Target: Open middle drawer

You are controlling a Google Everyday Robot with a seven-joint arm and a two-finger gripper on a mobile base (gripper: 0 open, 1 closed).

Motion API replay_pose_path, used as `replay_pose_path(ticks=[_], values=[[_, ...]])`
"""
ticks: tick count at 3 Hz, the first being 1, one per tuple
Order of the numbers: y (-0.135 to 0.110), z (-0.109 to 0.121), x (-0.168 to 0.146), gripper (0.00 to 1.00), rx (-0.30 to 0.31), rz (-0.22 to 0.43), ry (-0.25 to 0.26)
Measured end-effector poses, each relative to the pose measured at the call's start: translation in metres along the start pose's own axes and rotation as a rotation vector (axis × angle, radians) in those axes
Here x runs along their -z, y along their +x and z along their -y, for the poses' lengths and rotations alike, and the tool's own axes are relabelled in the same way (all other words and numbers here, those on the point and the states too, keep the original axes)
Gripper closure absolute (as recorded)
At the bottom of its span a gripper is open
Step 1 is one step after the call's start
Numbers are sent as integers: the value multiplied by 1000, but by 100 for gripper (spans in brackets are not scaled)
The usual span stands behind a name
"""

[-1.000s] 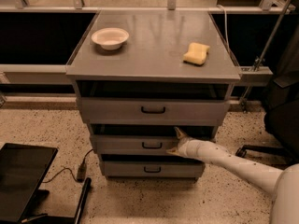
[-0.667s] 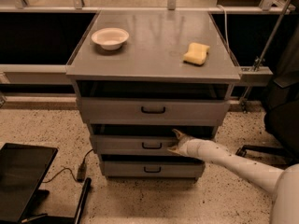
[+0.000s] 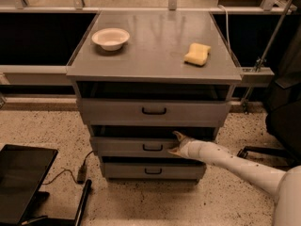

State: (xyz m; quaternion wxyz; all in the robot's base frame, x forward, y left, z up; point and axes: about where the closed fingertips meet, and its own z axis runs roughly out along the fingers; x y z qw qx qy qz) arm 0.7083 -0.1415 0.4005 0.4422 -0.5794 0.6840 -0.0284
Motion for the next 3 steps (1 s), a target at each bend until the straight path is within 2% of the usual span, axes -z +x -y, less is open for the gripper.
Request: replay_pose_path(ticks=[3], values=[[-15,14,15,100,0,0,0]])
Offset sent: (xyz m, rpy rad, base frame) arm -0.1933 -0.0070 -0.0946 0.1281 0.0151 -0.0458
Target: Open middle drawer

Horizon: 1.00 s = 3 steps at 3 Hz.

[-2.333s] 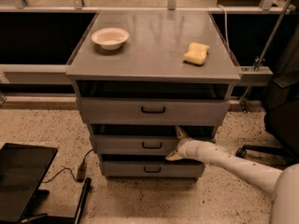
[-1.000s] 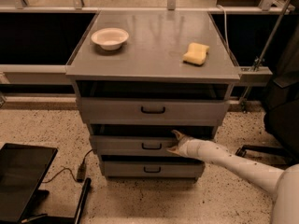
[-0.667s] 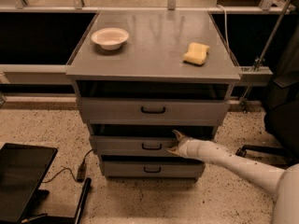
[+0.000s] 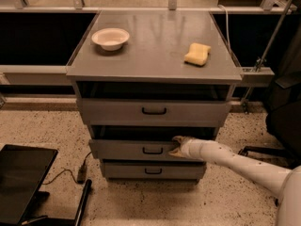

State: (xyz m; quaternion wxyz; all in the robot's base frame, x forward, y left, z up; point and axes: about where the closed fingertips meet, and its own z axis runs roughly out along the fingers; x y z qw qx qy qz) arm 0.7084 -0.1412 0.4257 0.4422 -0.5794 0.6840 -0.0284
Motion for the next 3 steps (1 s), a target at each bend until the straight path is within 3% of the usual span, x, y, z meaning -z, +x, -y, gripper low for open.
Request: replay_pose_path(ticks=[3], values=[[-8,0,12,100,-2,15,20]])
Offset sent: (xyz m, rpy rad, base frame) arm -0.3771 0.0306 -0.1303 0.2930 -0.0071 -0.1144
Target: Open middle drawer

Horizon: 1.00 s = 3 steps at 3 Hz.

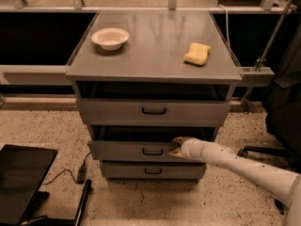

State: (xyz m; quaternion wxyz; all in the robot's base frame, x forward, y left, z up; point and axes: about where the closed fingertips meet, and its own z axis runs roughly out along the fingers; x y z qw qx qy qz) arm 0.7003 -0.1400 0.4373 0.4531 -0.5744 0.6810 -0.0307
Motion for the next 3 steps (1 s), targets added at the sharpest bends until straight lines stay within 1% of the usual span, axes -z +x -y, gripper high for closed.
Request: replay_pose_path(ticks=[2,3], values=[[0,-30,16,100,-21,8,16],[23,-26,41,100,-57,-30,48]])
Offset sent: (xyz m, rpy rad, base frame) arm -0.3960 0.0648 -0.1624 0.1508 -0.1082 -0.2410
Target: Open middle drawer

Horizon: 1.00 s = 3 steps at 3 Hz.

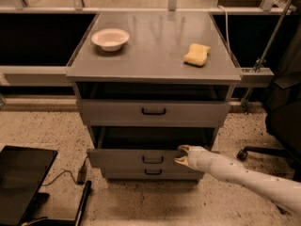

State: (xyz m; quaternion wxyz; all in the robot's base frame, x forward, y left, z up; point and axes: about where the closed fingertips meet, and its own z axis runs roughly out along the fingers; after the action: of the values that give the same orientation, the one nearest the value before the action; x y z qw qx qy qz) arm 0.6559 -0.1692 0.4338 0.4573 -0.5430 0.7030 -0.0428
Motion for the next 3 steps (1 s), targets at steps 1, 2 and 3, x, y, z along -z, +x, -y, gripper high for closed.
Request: replay_pose_path(ticks=[1,2,3], values=[[-4,0,3,100,0,0,0],[-3,2,5,100,-4,-4,3],[2,1,12,100,-14,-14,13]])
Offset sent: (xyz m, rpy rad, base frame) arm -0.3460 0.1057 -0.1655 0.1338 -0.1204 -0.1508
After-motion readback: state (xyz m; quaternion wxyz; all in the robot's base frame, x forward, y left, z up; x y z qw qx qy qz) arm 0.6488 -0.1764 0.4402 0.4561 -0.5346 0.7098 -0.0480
